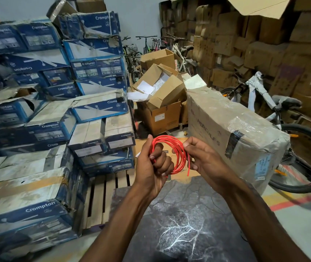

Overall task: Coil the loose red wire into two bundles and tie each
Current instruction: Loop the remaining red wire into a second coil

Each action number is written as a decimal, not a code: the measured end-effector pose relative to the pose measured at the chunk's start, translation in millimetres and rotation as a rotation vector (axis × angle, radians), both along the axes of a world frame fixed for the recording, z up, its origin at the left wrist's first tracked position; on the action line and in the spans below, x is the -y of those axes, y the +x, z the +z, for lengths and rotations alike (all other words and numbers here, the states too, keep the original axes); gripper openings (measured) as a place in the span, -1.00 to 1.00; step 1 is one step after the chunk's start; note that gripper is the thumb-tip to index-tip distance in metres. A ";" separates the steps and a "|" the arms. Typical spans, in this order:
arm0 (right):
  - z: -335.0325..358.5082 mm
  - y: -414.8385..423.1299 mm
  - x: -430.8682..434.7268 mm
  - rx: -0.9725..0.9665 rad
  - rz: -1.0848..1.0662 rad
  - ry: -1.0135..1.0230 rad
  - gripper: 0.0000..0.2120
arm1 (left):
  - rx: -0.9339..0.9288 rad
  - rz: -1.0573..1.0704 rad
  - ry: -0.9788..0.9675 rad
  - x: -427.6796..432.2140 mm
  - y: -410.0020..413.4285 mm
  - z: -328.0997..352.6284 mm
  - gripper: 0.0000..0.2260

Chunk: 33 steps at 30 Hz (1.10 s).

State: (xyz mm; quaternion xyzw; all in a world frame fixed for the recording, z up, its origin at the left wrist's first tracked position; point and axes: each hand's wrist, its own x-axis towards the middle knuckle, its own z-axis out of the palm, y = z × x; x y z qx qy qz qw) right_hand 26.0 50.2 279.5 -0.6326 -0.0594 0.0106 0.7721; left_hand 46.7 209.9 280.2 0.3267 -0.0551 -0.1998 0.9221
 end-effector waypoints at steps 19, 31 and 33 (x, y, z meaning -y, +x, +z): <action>-16.7 4.9 37.6 0.011 0.024 0.042 -0.79 | -0.032 0.035 0.166 24.5 1.6 -14.4 -0.64; -79.5 7.5 37.8 -0.263 -0.030 0.427 -0.72 | -0.182 0.060 0.266 42.7 19.3 -37.8 -0.70; -90.7 -0.1 40.6 -0.261 -0.079 0.453 -0.69 | -0.206 0.054 0.260 54.4 20.5 -47.1 -0.69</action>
